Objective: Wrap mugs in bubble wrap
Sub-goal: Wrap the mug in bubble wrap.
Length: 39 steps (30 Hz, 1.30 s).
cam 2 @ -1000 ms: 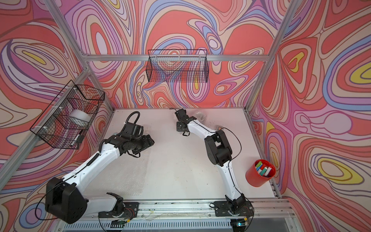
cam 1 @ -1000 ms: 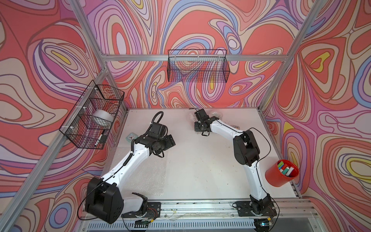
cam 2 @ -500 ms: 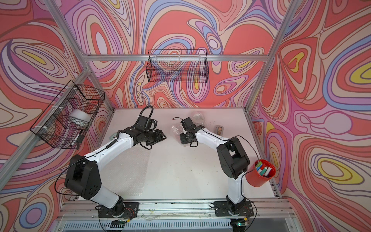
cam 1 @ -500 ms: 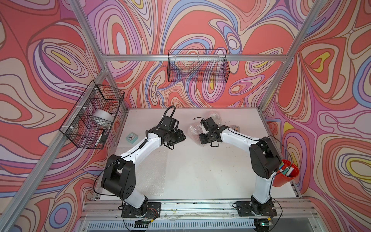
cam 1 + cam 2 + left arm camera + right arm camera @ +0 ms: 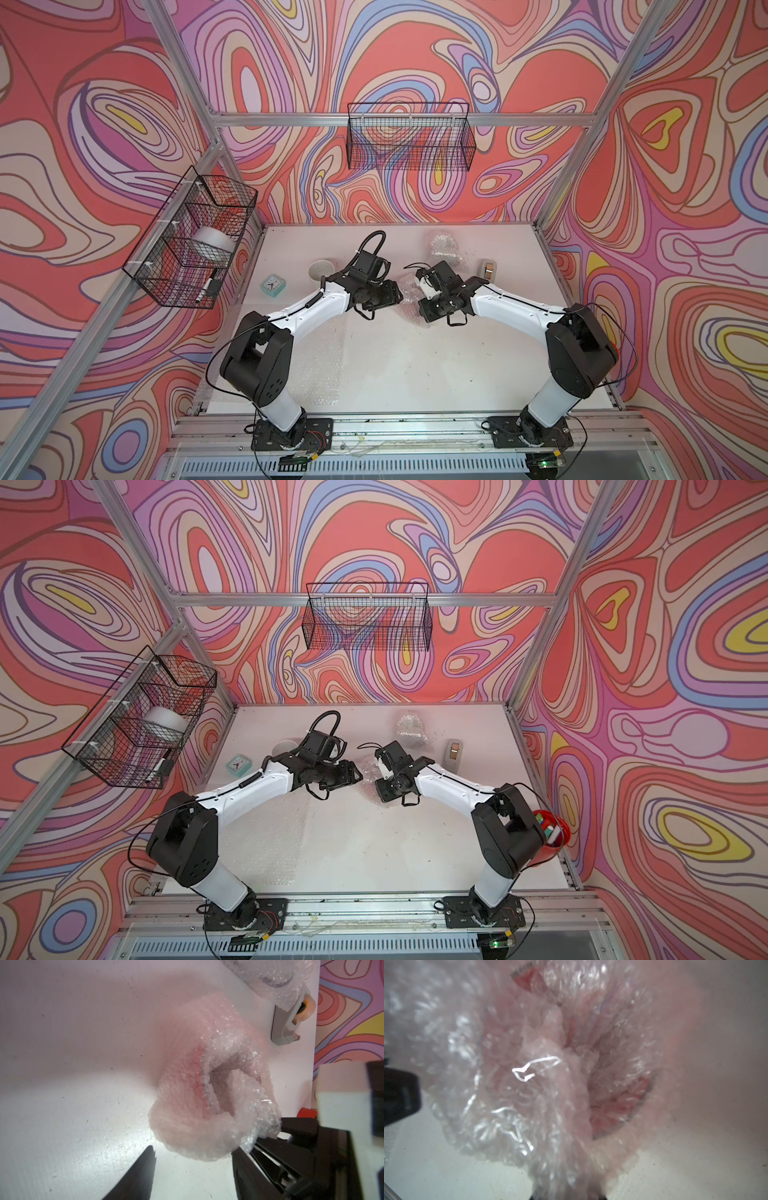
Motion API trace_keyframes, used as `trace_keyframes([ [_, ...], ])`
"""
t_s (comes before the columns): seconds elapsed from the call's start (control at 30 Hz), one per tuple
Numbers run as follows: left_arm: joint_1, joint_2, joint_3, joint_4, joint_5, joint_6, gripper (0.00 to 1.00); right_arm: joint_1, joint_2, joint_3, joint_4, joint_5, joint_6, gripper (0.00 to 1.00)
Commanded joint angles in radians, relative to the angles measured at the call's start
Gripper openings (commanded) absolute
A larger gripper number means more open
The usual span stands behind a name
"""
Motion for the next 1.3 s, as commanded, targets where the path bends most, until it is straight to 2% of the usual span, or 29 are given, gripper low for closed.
trace_keyframes([
  [0.0, -0.005, 0.042, 0.04, -0.055, -0.052, 0.026, 0.63, 0.0, -0.018, -0.016, 0.022, -0.023, -0.021, 0.12],
  [0.2, -0.005, 0.087, 0.043, -0.089, -0.09, 0.008, 0.83, 0.011, -0.02, -0.048, 0.033, -0.031, -0.017, 0.14],
  [0.37, -0.007, 0.11, 0.034, -0.08, -0.067, -0.013, 0.88, 0.014, -0.024, -0.07, 0.044, -0.032, -0.013, 0.15],
  [0.53, -0.007, 0.021, -0.043, 0.001, -0.053, -0.043, 0.85, 0.014, -0.043, -0.078, 0.057, -0.02, -0.001, 0.15],
  [0.8, -0.005, -0.209, -0.2, 0.149, -0.121, -0.04, 0.81, 0.014, -0.037, -0.086, 0.073, -0.021, 0.009, 0.15],
  [0.97, -0.001, -0.199, -0.163, 0.041, -0.198, -0.041, 0.75, 0.014, -0.032, -0.088, 0.08, -0.026, 0.011, 0.15],
  [1.03, -0.001, -0.209, -0.176, 0.048, -0.229, -0.057, 0.71, 0.014, -0.029, -0.087, 0.08, -0.026, 0.012, 0.15],
  [1.17, 0.001, -0.228, -0.17, -0.012, -0.335, -0.104, 0.64, 0.014, -0.029, -0.087, 0.084, -0.028, 0.012, 0.15],
  [1.27, 0.005, -0.206, -0.151, -0.008, -0.312, -0.101, 0.63, 0.014, -0.028, -0.087, 0.085, -0.03, 0.011, 0.15],
])
